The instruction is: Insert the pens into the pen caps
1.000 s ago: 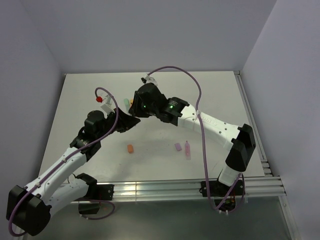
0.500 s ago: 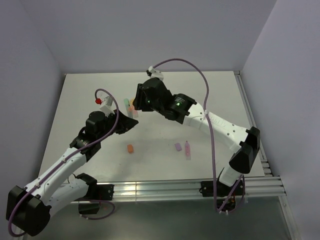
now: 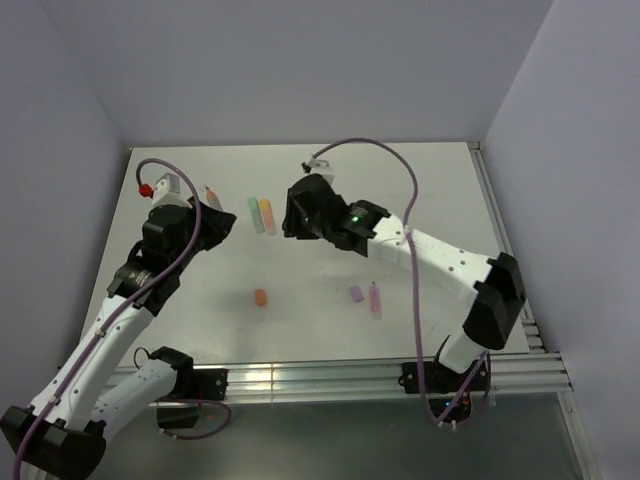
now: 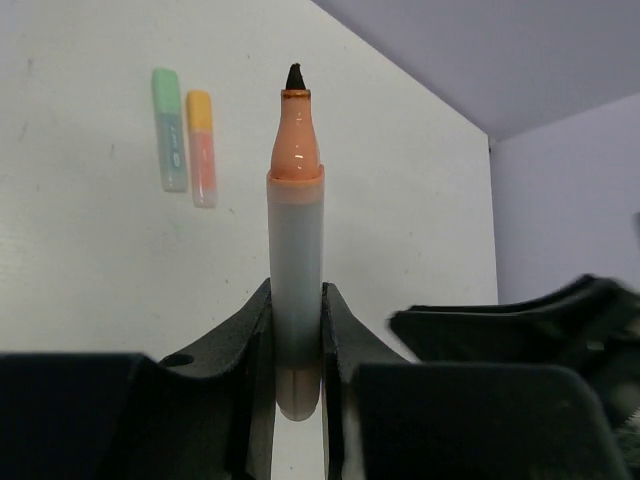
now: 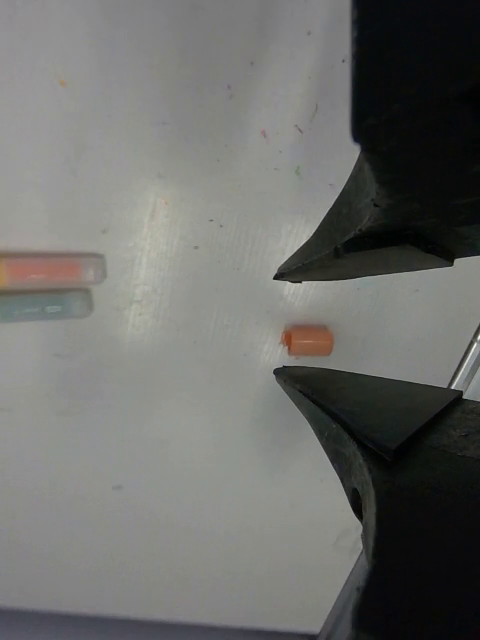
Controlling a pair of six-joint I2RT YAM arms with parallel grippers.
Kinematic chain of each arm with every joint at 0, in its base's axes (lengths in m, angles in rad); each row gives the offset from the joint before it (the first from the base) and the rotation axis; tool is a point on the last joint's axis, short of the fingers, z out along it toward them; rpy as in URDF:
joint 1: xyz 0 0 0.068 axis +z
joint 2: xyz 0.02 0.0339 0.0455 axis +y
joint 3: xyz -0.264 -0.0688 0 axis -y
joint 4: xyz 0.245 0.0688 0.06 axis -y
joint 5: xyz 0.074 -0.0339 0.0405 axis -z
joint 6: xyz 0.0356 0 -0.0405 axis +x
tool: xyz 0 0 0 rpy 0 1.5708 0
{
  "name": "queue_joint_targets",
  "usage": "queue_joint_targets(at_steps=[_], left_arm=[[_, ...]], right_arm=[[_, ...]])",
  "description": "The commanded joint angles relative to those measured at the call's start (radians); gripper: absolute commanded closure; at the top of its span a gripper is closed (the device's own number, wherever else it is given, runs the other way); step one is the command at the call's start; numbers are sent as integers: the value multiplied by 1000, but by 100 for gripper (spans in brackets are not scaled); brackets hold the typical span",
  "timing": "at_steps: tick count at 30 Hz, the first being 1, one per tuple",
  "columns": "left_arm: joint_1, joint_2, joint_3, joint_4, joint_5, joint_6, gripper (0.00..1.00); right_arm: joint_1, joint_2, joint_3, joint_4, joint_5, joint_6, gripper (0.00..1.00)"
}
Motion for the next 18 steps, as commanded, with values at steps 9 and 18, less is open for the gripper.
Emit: queue_joint_targets(at_steps=[9,18], left_arm=[[35,-70,83,-144,-51,55,100],[35,-109,73,-159,-48,49,100]], right_arm=[[148,284,51,31,-19,42,54],[253,344,44,111,-79,37,61]])
